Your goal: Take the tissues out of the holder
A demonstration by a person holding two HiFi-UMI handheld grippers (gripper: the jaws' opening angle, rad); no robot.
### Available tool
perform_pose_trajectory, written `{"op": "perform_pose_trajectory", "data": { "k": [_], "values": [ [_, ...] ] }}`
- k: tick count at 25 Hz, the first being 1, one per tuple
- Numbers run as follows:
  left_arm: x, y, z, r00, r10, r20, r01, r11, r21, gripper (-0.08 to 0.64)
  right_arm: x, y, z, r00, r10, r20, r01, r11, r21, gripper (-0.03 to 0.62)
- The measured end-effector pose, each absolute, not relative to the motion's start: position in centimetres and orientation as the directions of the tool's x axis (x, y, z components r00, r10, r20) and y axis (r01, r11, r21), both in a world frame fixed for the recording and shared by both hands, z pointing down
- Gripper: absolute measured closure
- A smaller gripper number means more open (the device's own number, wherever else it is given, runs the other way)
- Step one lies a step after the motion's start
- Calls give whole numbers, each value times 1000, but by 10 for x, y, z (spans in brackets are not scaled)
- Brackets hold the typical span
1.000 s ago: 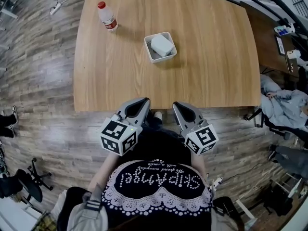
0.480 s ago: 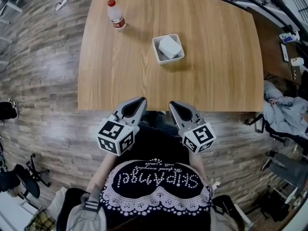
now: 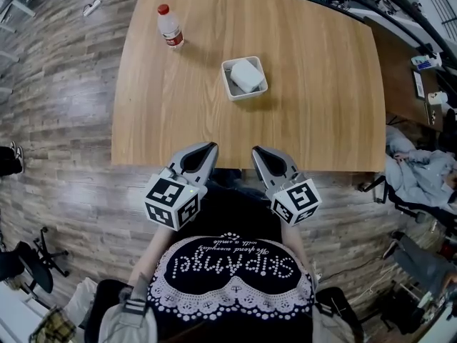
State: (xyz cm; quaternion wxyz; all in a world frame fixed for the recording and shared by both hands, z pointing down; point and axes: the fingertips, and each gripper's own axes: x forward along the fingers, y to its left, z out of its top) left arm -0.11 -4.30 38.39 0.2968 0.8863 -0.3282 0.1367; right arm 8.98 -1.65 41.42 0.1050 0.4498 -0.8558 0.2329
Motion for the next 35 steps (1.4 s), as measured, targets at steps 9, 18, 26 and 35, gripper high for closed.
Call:
{"op": "perform_pose_trajectory", "data": {
  "k": [9,18,26,35],
  "values": [
    [-5,-50,386,722,-530,445,-692,-573,440,554,90,-24,412,-594,-707,384,-804,513,-300,580],
    [8,-38,386,746,-490,452,-663,-613,430,554,99,-12,415,-565,-729,387,-824,480,-301,580],
    [7,-27,389,747,-476,464,-660,-612,435,554,98,-3,418,-560,-730,391,-827,469,-310,580],
    [13,-23,387,750,-472,464,-656,-621,429,554,101,0,414,-561,-736,379,-826,471,-309,580]
  ]
}}
